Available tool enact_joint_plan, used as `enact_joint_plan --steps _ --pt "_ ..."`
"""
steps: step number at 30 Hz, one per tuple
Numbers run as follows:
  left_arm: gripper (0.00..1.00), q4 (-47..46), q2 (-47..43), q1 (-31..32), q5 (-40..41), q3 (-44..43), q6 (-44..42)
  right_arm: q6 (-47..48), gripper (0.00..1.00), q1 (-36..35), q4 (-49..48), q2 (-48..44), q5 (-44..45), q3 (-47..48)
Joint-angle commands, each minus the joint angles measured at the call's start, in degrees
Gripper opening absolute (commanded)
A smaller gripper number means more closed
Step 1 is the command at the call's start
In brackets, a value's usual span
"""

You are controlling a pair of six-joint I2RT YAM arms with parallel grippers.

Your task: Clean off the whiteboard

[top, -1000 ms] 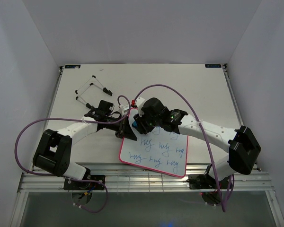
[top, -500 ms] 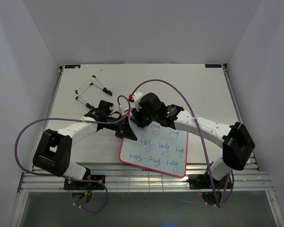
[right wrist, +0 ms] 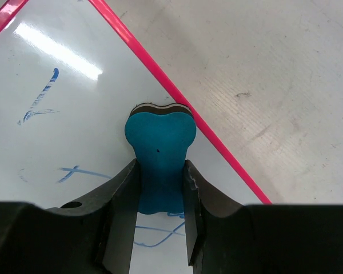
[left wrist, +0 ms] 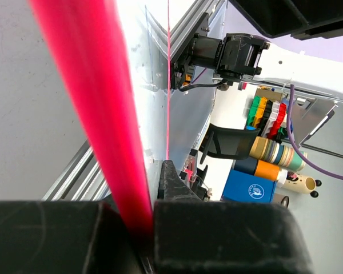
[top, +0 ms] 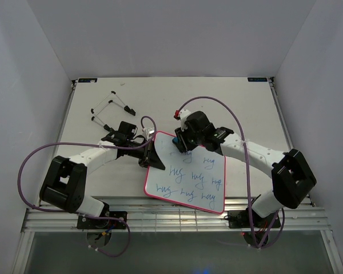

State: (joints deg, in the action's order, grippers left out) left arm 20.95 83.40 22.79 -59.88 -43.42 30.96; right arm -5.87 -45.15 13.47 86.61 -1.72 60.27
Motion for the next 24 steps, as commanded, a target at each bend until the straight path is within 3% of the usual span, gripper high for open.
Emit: enact_joint_plan --steps 1,15,24 --pt "0.00 -4.51 -3.77 -0.02 7.85 -0.26 -6.61 -0.55 0.22 -1.08 4.89 2.25 -6.62 0.36" --pt "0.00 -4.43 -4.03 -0.02 7.58 -0.17 -7.14 -1.43 0.19 -12.24 21.14 18.32 -3.66 30.42" --pt "0.00 -4.25 -4.21 -0.37 8.37 -0.61 -7.23 -3.09 0.20 -10.41 22.21 16.76 1.89 21.84"
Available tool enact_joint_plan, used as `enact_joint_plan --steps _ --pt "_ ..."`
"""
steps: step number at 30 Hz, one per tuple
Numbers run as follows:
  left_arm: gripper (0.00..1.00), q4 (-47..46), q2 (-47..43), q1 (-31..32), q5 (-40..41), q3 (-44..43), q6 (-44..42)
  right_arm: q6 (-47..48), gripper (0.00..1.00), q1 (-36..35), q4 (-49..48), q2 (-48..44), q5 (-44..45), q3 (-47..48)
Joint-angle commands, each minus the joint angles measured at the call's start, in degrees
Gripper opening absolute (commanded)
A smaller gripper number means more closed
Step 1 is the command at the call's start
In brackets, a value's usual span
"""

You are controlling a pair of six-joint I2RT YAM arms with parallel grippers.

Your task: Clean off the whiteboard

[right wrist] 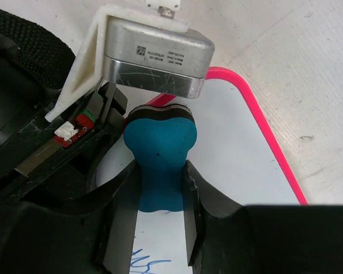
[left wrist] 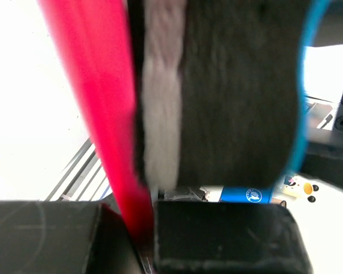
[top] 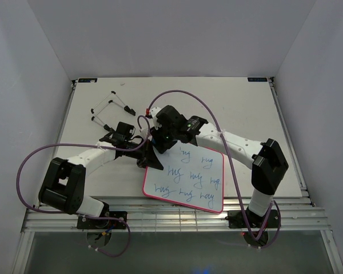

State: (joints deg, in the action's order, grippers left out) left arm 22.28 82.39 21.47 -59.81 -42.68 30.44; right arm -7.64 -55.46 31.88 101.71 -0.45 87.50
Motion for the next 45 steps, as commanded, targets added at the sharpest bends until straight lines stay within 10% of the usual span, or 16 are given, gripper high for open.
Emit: enact_joint_plan --steps 1,16,28,45 --pt "0.00 -5.58 -3.29 0.85 8.22 -1.44 -6.71 -1.76 0.19 0.61 3.63 1.47 2.10 -6.28" --pt "0.00 -5.67 -4.69 0.85 8.92 -0.74 -6.62 -2.82 0.18 5.28 7.24 4.47 0.98 2.06" --pt "0.00 -6.11 -5.22 -0.56 10.59 -1.01 -6.09 -6.16 0.18 -1.41 -7.44 -13.90 -3.61 -26.14" --pt "0.00 -6.29 -6.45 -0.73 10.77 -0.30 -5.91 -6.86 0.19 16.88 -8.84 -15.58 -4.10 -38.56"
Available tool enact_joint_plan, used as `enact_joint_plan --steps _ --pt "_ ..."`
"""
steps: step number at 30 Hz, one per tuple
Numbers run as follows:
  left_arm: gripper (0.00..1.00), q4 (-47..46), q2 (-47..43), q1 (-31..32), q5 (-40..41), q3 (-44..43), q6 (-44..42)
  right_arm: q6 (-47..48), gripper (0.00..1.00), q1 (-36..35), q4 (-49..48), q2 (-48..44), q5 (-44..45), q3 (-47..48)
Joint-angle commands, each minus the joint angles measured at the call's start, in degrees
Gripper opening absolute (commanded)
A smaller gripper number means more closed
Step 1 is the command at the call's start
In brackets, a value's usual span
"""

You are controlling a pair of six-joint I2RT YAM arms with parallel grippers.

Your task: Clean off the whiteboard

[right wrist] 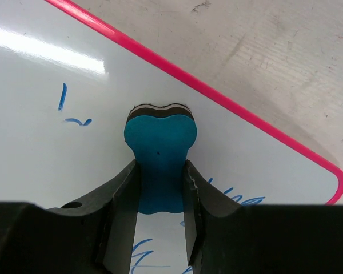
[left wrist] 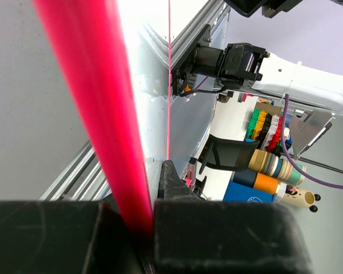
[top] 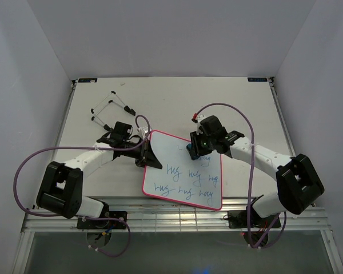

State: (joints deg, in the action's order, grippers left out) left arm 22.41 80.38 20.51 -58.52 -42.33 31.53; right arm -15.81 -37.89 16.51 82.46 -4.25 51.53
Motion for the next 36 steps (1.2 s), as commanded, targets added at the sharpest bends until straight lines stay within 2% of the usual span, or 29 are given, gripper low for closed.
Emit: enact_joint_plan --steps 1,5,9,12,14,17,20,25,28,32,36 --pt "0.00 -6.42 -4.44 0.23 9.30 -0.65 -7.01 1.22 0.18 -1.74 5.64 3.94 -3.63 -1.79" --pt "0.00 -6.51 -4.44 0.23 9.13 -0.56 -7.01 1.13 0.19 -7.80 7.46 9.29 -4.97 8.91" --pt "0.00 -6.59 -4.53 0.23 9.04 -0.48 -7.09 2.10 0.18 -13.25 13.18 16.85 -4.10 26.90" --pt "0.00 -6.51 -4.88 0.23 9.04 -0.48 -7.18 2.45 0.18 -15.98 16.70 21.60 -3.40 35.88" --pt "0.00 -6.42 -4.97 0.23 9.30 -0.39 -7.18 2.54 0.18 -16.52 17.06 23.19 -3.83 37.50" --pt "0.00 -6.24 -5.14 0.23 9.91 -0.48 -7.18 2.89 0.18 -16.25 16.80 23.45 -1.56 35.06" --pt "0.00 -5.98 -5.67 0.14 11.58 -0.48 -7.10 2.72 0.18 -13.80 15.57 22.14 0.03 27.51" --pt "0.00 -5.63 -6.55 -0.82 14.31 -0.57 -6.57 1.93 0.18 -5.72 10.57 13.98 0.73 9.52" --pt "0.00 -5.80 -6.64 -1.44 14.58 -0.65 -6.39 1.75 0.18 -2.72 10.03 9.23 1.70 3.34" --pt "0.00 -6.24 -5.76 -2.14 12.21 -0.92 -6.48 1.23 0.18 -3.50 10.47 6.76 0.74 2.70" --pt "0.00 -6.85 -5.67 -2.50 10.54 -0.65 -6.48 0.70 0.18 -10.17 8.63 8.67 -2.68 8.05"
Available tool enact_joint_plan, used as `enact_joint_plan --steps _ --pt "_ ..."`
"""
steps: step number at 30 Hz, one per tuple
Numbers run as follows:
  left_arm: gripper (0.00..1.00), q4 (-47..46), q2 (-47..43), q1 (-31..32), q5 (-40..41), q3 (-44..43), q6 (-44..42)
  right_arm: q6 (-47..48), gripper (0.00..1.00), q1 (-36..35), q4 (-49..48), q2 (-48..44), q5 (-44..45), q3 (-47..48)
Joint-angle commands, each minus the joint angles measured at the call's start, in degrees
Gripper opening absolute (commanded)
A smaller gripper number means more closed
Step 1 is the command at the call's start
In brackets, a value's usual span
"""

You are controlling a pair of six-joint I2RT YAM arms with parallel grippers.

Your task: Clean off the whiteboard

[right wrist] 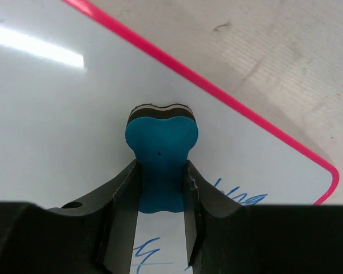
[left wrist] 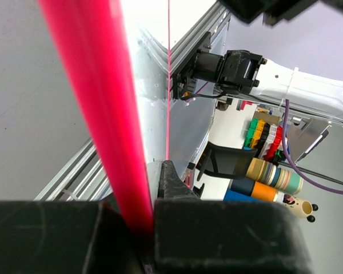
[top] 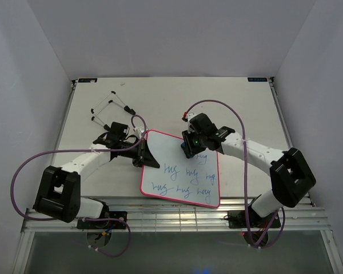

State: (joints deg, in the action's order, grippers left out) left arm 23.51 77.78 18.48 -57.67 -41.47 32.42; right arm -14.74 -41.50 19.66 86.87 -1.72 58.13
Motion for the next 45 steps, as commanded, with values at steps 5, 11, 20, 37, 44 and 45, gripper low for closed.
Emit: enact_joint_plan --steps 5,11,20,37,44,45 --pt "0.00 -8.13 -2.72 -0.46 8.98 -1.24 -7.38 -0.02 0.17 -18.24 8.02 11.73 -5.23 16.99" --pt "0.00 -8.21 -2.81 -0.46 8.80 -1.07 -7.55 0.68 0.17 -23.63 11.01 19.20 -5.40 31.16" --pt "0.00 -7.16 -4.39 -0.64 11.78 -1.42 -7.99 -0.19 0.17 -13.56 10.40 13.96 0.31 13.21" --pt "0.00 -7.16 -6.15 -5.47 13.99 -0.89 -6.85 2.09 0.15 11.88 -0.41 4.36 -10.49 -16.66" --pt "0.00 -7.07 -5.44 -5.56 13.11 -0.98 -7.11 -0.55 0.15 -2.51 0.82 3.74 -16.03 -2.26" --pt "0.00 -7.07 -5.62 -5.56 13.37 -0.89 -7.11 -0.90 0.15 -3.84 0.64 3.74 -17.95 -1.19"
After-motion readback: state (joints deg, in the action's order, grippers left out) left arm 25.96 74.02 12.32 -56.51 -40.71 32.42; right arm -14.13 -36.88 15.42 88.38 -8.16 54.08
